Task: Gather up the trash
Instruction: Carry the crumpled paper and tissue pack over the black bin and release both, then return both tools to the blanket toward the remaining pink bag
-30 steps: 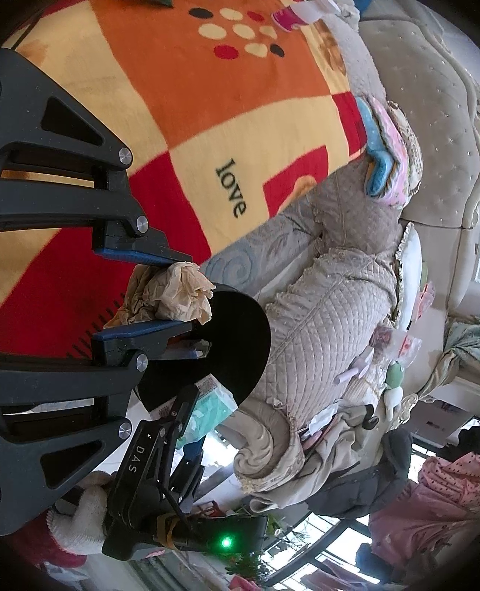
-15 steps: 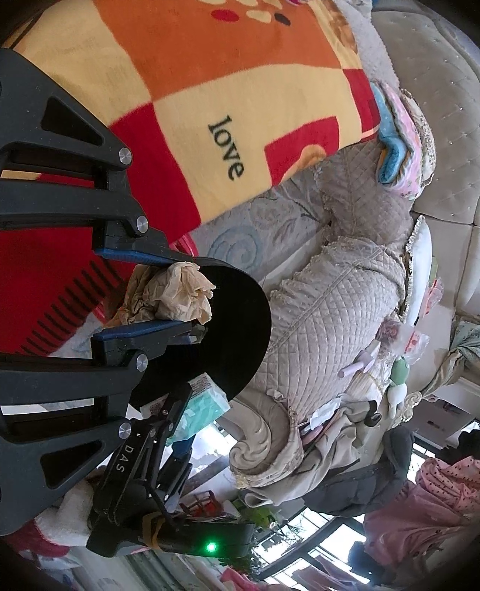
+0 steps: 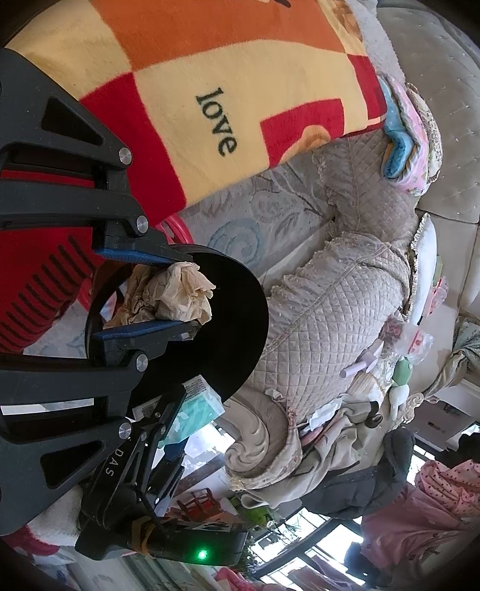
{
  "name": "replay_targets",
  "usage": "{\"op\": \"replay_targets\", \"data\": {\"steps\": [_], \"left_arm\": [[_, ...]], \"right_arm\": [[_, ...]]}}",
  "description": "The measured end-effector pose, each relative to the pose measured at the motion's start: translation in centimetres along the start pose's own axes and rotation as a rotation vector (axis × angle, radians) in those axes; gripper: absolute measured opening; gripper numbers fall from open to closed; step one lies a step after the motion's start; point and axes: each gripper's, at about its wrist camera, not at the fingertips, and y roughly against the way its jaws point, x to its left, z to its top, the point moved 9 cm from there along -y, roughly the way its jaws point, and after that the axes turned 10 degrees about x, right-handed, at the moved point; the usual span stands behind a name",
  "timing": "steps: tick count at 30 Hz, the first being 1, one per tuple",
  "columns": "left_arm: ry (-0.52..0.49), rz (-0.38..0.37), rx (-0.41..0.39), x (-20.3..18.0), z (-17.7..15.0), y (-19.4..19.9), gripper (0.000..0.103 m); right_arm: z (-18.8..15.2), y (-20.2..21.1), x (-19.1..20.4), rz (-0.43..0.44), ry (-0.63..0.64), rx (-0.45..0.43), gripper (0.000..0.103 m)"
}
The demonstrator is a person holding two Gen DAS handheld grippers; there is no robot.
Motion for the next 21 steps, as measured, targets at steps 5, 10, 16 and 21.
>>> {"op": "replay_targets", "data": {"steps": [5, 10, 16, 21], "left_arm": [[0.0, -0.009, -0.011, 0.1, 0.1, -0.1, 0.025], [0.007, -0.027, -0.018, 0.0, 0.4, -0.1, 0.027], [-0.004, -0.058, -0.022, -0.4, 0.2, 0.3, 0.058], [0.0, -0.02, -0.018, 0.5, -0.4, 1.1, 0.058]], "right_arm": [[0.5, -0.1, 0.0, -0.002, -0.004, -0.004, 0.05], [0.9, 0.0, 0.1, -0.001, -0.008, -0.014, 0.051], [1.4, 0.6, -0.4, 0.017, -0.058, -0.04, 0.073], [1.2, 1.1, 0.3, 0.019, -0.052, -0.043, 0.073]]}}
